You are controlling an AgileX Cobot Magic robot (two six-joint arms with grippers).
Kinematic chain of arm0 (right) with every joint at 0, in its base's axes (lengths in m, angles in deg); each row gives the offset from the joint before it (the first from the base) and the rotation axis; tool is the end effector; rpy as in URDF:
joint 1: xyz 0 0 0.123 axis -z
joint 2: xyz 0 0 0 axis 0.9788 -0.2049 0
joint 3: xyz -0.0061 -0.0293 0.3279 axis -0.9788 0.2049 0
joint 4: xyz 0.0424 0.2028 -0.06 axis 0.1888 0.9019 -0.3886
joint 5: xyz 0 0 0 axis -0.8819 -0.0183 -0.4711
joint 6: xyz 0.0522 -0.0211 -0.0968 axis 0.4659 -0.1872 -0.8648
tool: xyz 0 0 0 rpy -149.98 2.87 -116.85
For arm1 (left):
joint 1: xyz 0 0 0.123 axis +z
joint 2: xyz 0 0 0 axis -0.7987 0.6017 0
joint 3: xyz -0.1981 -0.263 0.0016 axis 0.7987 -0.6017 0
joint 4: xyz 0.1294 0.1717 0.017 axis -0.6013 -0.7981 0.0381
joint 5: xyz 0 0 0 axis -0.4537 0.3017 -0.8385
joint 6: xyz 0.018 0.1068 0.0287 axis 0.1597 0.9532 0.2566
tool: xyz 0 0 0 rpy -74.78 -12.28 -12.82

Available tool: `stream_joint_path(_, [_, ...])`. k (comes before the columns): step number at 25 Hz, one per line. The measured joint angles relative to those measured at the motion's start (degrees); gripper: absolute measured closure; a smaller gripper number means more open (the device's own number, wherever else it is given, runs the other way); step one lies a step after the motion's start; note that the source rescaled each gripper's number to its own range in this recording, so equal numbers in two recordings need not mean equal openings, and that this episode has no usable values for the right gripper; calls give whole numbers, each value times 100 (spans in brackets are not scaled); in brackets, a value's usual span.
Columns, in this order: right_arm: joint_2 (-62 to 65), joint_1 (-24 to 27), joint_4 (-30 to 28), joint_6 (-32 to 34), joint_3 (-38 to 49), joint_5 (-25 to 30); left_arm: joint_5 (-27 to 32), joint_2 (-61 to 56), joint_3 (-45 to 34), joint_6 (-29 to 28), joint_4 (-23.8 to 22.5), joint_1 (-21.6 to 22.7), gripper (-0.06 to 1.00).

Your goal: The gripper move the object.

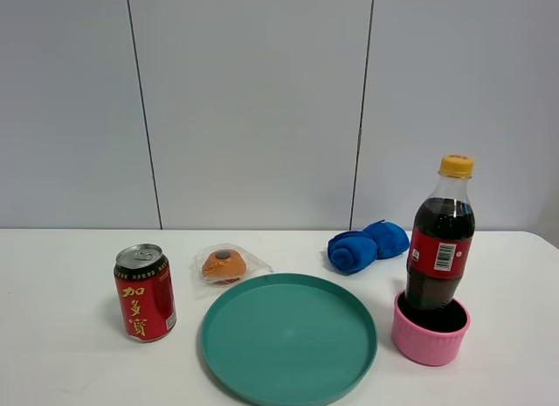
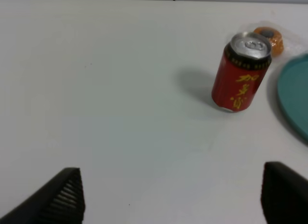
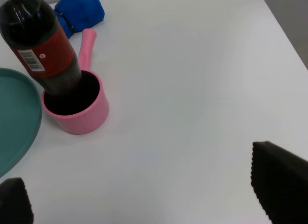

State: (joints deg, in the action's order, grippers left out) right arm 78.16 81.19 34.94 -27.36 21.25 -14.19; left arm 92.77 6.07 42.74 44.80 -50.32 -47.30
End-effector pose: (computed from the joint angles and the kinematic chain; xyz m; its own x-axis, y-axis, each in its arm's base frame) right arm -0.0636 0.0105 0.2511 -0.4521 0.0349 -0.8913 0.0007 0.9992 0.0388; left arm -0.0634 -0.0179 0.2525 -0.4360 -0.0618 -0.8978 -0.0156 0.9980 -0.0611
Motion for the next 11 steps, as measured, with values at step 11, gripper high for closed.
stream_joint_path(11, [0,0,0,0,0,0,0,0,0,6,0,0,63])
